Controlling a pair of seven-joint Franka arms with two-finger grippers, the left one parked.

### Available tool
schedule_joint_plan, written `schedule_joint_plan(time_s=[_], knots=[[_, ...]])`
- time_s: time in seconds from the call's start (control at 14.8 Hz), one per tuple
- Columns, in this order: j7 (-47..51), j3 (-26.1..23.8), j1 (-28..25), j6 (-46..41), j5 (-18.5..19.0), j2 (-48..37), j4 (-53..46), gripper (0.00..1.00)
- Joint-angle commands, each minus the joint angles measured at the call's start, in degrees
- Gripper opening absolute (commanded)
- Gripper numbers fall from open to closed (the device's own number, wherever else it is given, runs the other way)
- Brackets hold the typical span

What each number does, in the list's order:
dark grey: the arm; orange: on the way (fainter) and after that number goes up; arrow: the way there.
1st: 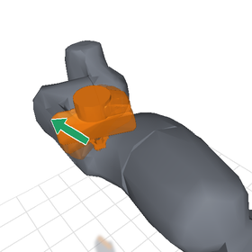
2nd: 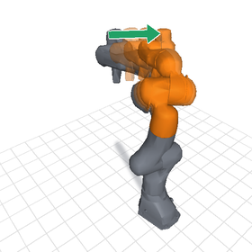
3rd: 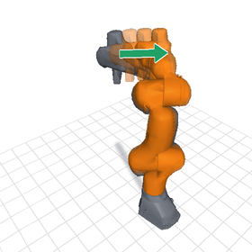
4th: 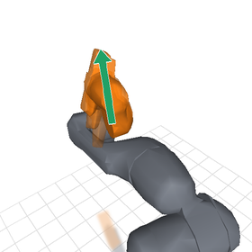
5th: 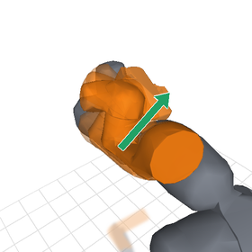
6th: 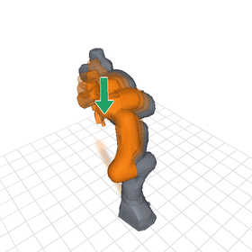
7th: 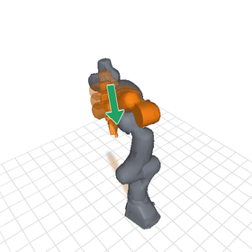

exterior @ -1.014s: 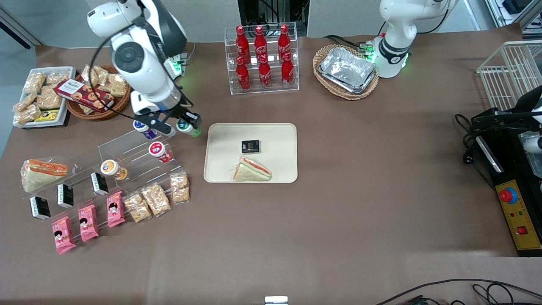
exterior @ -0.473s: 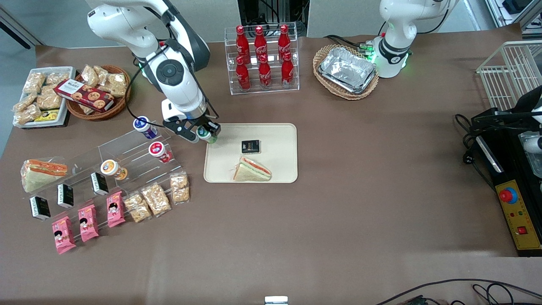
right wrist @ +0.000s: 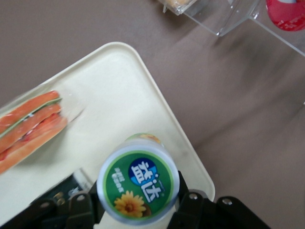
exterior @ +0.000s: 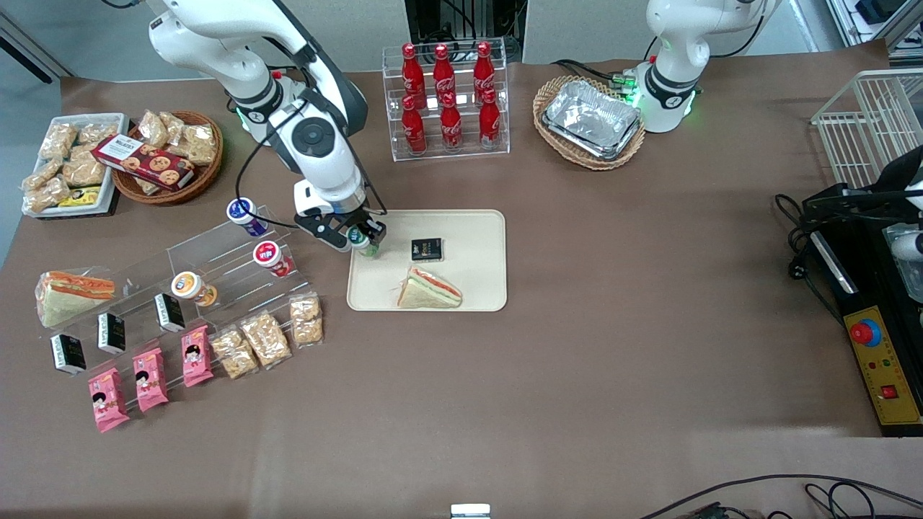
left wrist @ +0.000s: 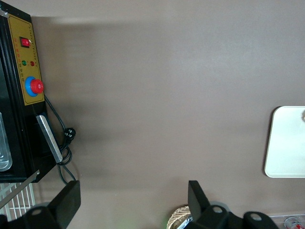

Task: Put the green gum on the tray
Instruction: 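Carry the green gum tub over the cream tray, then lower the tub onto the tray and open the right gripper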

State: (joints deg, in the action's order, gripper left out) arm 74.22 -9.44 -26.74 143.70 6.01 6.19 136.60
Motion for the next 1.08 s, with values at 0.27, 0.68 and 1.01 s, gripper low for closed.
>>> schedule_joint_plan(time_s=[0.27,0.68,1.01], knots=[[12.79,-0.40,-0.94,3.77,13.68,4.18,0.42,0.36],[13.84,-0.40,-1.74,5.98,13.68,5.68,1.13,0.38],[14.63,-0.93,-1.91,5.98,13.68,6.12,1.66,0.39]])
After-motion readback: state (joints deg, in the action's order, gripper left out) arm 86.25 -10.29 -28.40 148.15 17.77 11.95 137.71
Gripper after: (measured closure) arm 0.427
